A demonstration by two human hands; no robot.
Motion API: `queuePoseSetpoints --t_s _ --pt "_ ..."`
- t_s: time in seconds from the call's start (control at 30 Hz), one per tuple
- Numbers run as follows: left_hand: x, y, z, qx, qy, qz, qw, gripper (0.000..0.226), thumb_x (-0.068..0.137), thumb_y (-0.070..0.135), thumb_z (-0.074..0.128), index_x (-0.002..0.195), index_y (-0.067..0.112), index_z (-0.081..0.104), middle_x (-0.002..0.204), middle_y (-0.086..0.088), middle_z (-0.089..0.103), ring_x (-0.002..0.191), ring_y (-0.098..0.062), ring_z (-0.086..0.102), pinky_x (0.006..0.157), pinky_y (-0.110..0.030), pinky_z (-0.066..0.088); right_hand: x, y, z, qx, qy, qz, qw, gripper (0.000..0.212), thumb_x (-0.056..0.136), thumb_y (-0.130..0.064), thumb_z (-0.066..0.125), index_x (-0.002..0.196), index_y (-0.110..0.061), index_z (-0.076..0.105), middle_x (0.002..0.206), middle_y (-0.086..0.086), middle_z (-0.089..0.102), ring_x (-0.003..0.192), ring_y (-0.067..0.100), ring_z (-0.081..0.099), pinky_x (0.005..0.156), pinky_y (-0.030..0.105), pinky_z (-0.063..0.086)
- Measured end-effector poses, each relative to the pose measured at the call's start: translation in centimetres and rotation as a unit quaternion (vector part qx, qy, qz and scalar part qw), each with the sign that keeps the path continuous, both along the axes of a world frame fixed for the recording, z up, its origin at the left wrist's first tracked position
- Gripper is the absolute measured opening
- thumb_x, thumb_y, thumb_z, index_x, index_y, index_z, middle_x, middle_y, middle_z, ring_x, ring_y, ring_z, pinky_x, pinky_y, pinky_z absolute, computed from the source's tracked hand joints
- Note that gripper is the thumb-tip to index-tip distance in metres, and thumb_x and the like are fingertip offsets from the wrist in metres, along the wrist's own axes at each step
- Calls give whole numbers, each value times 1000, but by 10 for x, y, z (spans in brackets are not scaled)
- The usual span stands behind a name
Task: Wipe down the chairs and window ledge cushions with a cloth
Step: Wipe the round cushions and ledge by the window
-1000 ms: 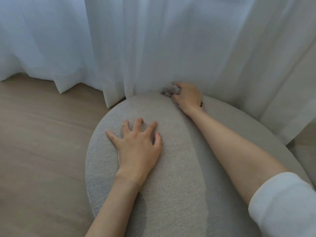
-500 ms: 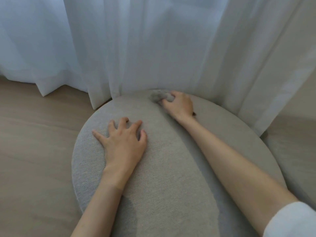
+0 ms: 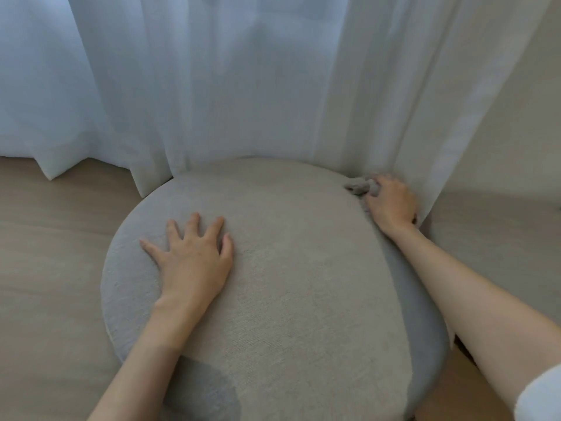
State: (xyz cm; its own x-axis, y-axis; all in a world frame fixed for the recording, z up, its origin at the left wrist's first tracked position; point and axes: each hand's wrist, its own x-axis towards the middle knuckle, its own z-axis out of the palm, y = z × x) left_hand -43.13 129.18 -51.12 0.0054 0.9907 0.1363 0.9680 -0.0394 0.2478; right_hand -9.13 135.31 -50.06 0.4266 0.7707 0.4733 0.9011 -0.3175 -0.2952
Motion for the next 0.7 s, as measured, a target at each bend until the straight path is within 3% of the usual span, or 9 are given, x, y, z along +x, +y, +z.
queuePoseSetpoints --t_s 0.1,0.17,0.3,0.43,0.53,0.63,0.7 --pt "0 -4 1 2 3 -7 1000 49 98 48 20 146 40 27 157 -2 19 145 -33 8 107 -70 2 21 -12 -1 3 81 -82 993 30 85 -25 58 112 -16 67 114 20 65 105 40 59 82 41 47" --pt "1 -6 2 1 3 -7 1000 49 98 47 20 146 40 27 157 -2 19 145 -33 8 108 -69 1 10 -14 1 -5 118 -80 990 31 82 -26 60 109 -15 67 111 21 65 104 41 59 81 40 48" --pt "6 -7 2 1 7 -2 1000 49 98 46 22 145 39 30 156 -3 22 144 -33 11 108 -69 2 -53 -32 10 -9 123 33 992 34 82 -27 60 115 -22 68 109 18 68 105 37 60 82 37 47" --pt "9 -8 1 4 7 -1 1000 49 97 46 22 145 39 32 156 -4 24 144 -33 13 108 -69 2 -118 -76 0 -13 111 196 974 33 78 -33 63 111 -31 68 103 3 72 97 28 65 77 31 48" --pt "9 -10 2 6 3 -1 1000 49 98 46 22 145 38 32 155 -3 25 144 -31 13 109 -68 2 -120 -98 -3 11 84 250 965 33 76 -36 66 109 -36 68 104 -4 72 94 24 65 74 28 47" --pt "11 -19 1 12 -3 -9 1000 48 98 45 24 144 38 34 154 -3 27 144 -30 15 111 -66 4 -70 -90 0 0 24 188 982 34 83 -28 62 116 -34 65 120 -1 66 105 27 61 78 32 46" --pt "14 -26 -1 13 2 -18 1000 48 98 45 23 144 39 33 155 -3 26 144 -30 15 111 -65 5 -22 -85 3 2 35 108 993 37 84 -23 60 121 -28 64 123 4 65 109 30 60 82 34 45"
